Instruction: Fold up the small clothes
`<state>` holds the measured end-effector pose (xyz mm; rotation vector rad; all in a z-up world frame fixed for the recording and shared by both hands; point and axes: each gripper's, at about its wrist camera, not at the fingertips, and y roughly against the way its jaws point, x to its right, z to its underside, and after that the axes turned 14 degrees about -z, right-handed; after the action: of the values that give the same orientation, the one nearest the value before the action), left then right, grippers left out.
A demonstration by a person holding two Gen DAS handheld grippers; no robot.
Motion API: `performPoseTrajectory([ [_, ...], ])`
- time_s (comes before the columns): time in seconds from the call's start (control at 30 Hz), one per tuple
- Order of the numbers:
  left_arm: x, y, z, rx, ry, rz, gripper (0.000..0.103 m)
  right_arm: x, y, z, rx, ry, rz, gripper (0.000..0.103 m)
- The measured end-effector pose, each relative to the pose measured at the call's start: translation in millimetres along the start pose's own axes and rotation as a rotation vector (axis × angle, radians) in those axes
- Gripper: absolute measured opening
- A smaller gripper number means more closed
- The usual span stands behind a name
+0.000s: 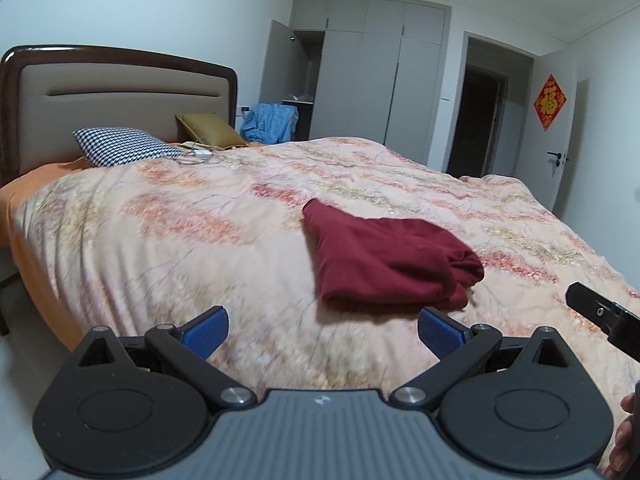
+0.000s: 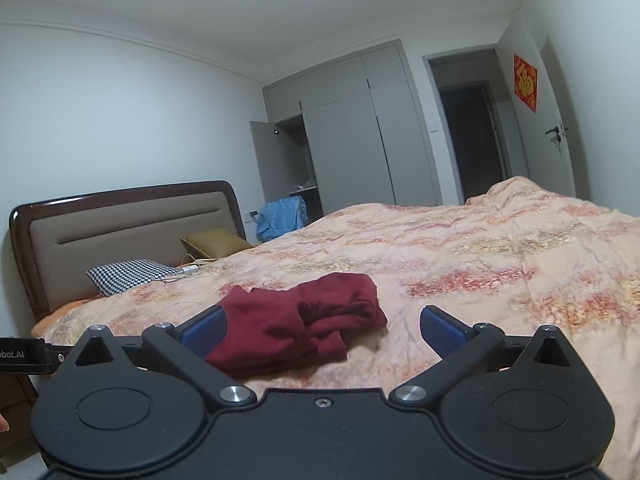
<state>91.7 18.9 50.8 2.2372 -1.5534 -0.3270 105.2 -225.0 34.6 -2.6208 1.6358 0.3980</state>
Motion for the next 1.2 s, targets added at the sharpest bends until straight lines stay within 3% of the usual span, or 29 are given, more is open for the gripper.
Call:
performPoseTrajectory([
  [0.53,-6,-5,49,0.027,-0.013,-0.059,0.103,-15,12,44,0.002,0.127,0.063,0.102],
  [1.2,-9,-7,59,0.031,-0.004,-0.051,0.103,-1,6,55,-0.046,0.058,0.098,0.102],
])
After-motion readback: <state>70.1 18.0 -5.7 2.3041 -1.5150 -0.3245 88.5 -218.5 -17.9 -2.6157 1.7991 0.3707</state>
